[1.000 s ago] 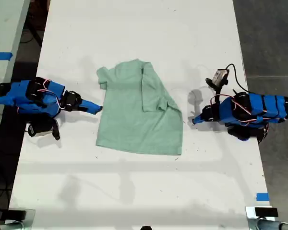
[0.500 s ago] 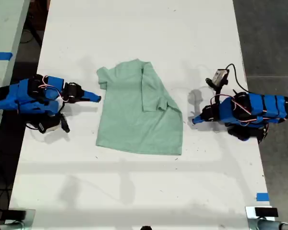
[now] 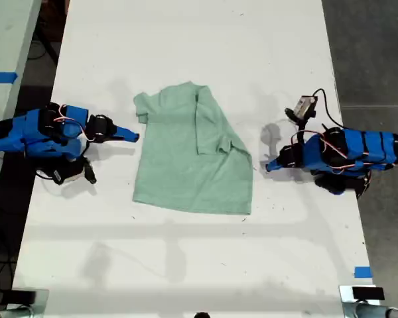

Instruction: Fold t shirt

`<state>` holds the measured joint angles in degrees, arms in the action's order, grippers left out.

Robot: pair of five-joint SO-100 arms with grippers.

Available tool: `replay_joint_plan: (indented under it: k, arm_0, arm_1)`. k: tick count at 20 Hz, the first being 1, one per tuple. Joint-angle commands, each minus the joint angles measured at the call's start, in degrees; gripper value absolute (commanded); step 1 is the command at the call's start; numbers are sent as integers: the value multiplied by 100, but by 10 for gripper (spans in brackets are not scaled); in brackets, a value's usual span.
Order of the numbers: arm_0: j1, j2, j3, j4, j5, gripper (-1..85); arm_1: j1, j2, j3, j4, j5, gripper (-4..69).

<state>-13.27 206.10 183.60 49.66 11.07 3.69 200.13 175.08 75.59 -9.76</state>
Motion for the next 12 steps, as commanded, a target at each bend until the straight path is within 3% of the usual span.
replay_joint_plan:
  k: [1,3,4,6,12]
  arm_0:
    - [0,44,62,-53,-9,-1]
    - [62,44,62,-88,26,-1]
    - [79,44,70,-97,35,-1]
    - [88,44,70,-105,35,-1]
    - [79,44,70,-97,44,-1]
  arm_1:
    - [-193,88,316,18,413,-5]
    - [-237,88,316,18,2021,-4]
    - [-193,88,316,18,2162,-4]
    - [-97,88,316,18,861,-3]
    - [-88,88,316,18,642,-3]
